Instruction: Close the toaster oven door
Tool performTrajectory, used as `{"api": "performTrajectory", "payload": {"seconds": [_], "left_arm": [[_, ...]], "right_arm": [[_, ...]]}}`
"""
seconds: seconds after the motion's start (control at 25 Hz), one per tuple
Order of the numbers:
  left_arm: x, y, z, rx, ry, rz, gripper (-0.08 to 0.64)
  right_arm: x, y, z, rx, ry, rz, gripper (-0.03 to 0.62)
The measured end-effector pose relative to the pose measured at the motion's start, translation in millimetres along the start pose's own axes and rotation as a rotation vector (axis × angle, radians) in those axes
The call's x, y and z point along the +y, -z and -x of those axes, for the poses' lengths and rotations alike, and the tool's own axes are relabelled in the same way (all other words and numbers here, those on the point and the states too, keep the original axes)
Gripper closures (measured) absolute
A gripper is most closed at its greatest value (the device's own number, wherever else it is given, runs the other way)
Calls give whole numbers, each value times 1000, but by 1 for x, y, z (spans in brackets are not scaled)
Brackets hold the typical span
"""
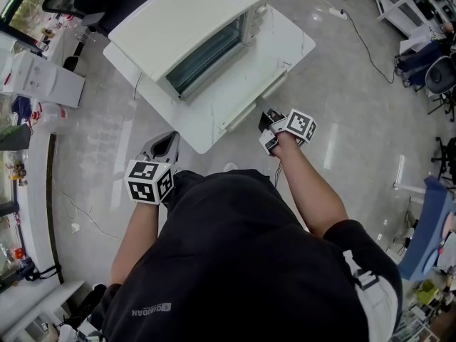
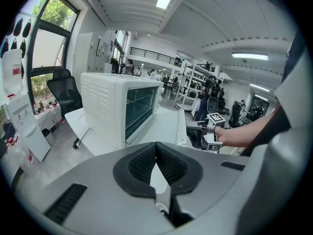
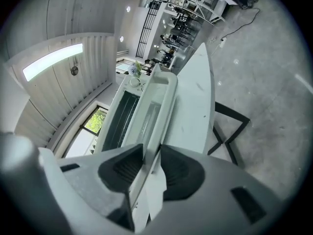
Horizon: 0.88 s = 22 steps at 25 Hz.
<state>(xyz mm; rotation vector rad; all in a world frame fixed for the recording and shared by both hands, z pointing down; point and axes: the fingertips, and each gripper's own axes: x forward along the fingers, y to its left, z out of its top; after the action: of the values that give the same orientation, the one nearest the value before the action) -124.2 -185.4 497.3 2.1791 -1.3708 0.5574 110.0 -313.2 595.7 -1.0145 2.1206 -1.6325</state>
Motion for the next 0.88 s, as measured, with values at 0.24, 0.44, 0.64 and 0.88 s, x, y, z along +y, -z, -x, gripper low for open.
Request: {"api": "performTrajectory", "payload": {"seconds": [0.24,0.44,0.64,0.88], "left_arm": [[-1,-4,-1,-9,6,1,557],[1,-2,-1,-10,3,6,557],[2,-2,1,-16,-5,15,557],[1,3,4,-16,-15,22,557]], "right_arm": [[21,-7,-5,-27,-54,-15,471],[43,-15,-14,-41,-119,-22,462],[60,-23,-26,-44,-171,-39,460],[78,-30,-33,-47,-204,-15,457]]}}
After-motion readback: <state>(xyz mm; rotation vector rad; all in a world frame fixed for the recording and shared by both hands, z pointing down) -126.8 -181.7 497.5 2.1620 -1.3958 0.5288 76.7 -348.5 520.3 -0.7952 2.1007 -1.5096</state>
